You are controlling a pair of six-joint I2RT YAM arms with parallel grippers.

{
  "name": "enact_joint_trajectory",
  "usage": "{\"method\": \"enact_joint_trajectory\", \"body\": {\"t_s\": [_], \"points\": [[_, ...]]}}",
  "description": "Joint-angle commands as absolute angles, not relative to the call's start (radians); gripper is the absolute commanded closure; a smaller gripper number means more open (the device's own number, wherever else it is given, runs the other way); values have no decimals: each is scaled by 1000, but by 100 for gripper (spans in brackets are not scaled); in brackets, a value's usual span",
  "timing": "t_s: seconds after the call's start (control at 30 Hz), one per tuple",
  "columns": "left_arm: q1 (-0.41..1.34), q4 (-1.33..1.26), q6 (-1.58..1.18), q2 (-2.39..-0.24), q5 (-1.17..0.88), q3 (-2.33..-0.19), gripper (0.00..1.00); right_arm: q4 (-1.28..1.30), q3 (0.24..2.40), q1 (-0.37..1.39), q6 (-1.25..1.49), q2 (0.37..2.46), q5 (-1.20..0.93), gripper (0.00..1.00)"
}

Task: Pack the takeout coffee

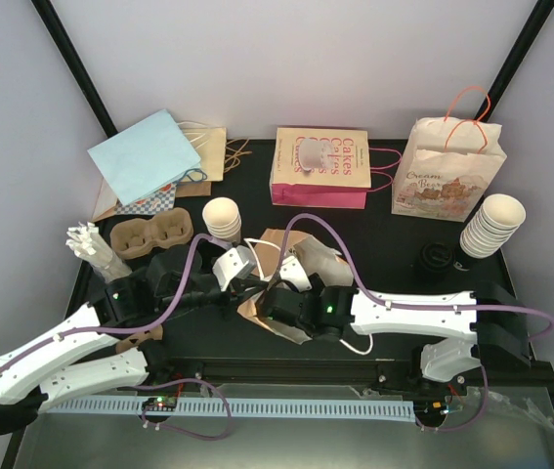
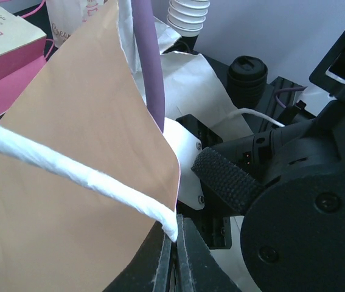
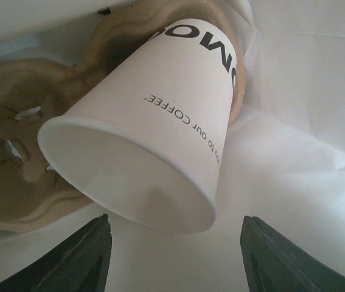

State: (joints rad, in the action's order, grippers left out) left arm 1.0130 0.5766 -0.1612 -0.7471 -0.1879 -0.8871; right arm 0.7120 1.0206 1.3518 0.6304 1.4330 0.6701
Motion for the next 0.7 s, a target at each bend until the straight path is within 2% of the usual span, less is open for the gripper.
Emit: {"method": "enact_joint_trajectory", "body": {"t_s": [0.0, 0.27, 0.57, 0.67], "points": [[1020, 552, -162, -736, -244, -894, 98, 669, 994, 1345, 610, 1415, 724, 40], [1020, 554, -167, -735, -245, -889, 98, 651, 993, 1323, 587, 1417, 747, 44], [1020, 557, -170, -735, -254, -884, 99, 591, 1040, 1320, 510, 1518, 796, 46], [1020, 555, -169, -735, -253, -883, 98, 576, 1052, 1319, 498, 1549, 801, 52]]}}
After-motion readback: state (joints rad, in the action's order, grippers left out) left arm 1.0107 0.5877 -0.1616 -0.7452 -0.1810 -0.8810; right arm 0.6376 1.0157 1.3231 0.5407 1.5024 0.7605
